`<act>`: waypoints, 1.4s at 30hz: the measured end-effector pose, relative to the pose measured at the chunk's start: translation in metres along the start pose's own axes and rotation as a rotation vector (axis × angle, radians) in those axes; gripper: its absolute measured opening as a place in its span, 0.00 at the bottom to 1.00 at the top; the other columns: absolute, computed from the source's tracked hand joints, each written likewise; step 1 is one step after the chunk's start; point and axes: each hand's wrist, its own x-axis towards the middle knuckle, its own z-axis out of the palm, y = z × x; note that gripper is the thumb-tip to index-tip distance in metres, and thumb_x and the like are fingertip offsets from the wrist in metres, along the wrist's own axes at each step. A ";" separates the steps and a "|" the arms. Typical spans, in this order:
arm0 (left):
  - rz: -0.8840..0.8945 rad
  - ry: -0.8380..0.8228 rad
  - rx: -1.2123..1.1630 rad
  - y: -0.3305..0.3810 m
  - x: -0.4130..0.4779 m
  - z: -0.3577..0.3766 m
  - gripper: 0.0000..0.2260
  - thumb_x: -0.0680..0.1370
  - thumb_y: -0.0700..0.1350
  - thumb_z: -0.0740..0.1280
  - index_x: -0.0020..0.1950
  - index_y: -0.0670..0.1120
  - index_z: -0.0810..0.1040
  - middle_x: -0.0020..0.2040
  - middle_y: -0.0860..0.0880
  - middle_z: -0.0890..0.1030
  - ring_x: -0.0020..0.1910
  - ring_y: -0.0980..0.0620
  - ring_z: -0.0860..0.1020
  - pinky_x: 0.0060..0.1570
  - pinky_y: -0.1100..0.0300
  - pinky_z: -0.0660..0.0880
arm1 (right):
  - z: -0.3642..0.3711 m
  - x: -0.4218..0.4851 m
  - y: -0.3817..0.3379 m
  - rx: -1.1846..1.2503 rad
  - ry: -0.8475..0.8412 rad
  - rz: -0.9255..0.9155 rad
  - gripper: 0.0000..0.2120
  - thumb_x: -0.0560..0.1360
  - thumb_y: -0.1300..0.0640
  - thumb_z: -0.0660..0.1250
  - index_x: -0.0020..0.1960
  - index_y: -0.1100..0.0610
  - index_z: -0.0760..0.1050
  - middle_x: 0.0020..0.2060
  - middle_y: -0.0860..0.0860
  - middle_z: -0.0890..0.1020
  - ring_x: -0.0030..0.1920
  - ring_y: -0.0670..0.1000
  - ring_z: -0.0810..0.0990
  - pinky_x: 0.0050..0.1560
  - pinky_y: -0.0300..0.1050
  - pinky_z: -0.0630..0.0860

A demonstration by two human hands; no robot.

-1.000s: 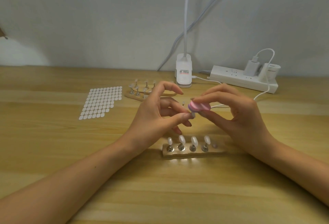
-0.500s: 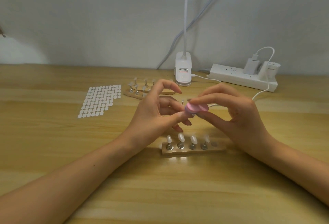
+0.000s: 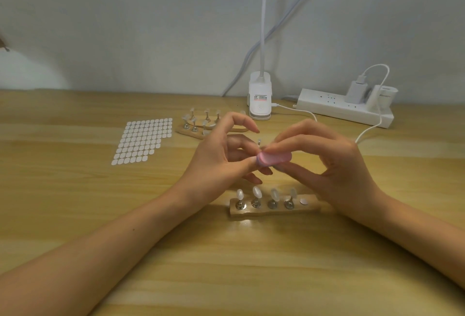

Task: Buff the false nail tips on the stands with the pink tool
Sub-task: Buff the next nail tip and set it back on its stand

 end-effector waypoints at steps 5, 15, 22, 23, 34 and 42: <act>-0.003 -0.003 -0.009 -0.001 0.000 -0.001 0.17 0.74 0.37 0.74 0.57 0.46 0.69 0.43 0.43 0.86 0.41 0.45 0.86 0.36 0.59 0.80 | 0.000 0.000 -0.001 -0.015 0.026 0.026 0.10 0.73 0.60 0.73 0.54 0.59 0.83 0.47 0.55 0.82 0.50 0.52 0.82 0.49 0.52 0.79; -0.013 -0.003 -0.042 -0.003 0.001 -0.002 0.18 0.74 0.38 0.74 0.57 0.46 0.69 0.42 0.44 0.86 0.40 0.45 0.86 0.35 0.58 0.81 | 0.001 0.000 -0.003 -0.035 0.022 0.003 0.10 0.74 0.59 0.73 0.54 0.58 0.83 0.46 0.54 0.82 0.49 0.50 0.82 0.50 0.45 0.79; -0.044 -0.017 -0.083 0.001 0.002 -0.004 0.18 0.70 0.44 0.74 0.57 0.47 0.72 0.43 0.47 0.87 0.43 0.47 0.87 0.35 0.62 0.79 | -0.012 0.000 0.013 -0.003 0.109 0.330 0.12 0.76 0.56 0.72 0.58 0.54 0.81 0.50 0.50 0.81 0.51 0.50 0.81 0.55 0.50 0.79; -0.044 -0.024 -0.096 0.001 0.002 -0.005 0.18 0.70 0.43 0.74 0.57 0.47 0.73 0.43 0.47 0.86 0.42 0.48 0.87 0.35 0.63 0.79 | -0.011 -0.001 0.014 -0.030 0.076 0.349 0.12 0.76 0.59 0.72 0.59 0.53 0.81 0.51 0.50 0.79 0.51 0.48 0.80 0.55 0.48 0.78; -0.053 -0.031 -0.155 0.000 0.002 -0.005 0.24 0.71 0.37 0.75 0.63 0.46 0.70 0.42 0.45 0.86 0.46 0.42 0.87 0.35 0.61 0.79 | -0.010 -0.004 0.000 0.059 0.044 0.223 0.14 0.75 0.51 0.71 0.60 0.47 0.79 0.52 0.48 0.80 0.51 0.52 0.79 0.52 0.48 0.77; -0.007 -0.065 -0.059 -0.003 0.003 -0.003 0.26 0.72 0.34 0.76 0.64 0.49 0.71 0.38 0.49 0.86 0.44 0.44 0.87 0.35 0.60 0.80 | 0.008 -0.001 -0.012 0.165 0.020 0.191 0.10 0.73 0.54 0.72 0.54 0.54 0.84 0.48 0.50 0.82 0.45 0.52 0.81 0.45 0.46 0.79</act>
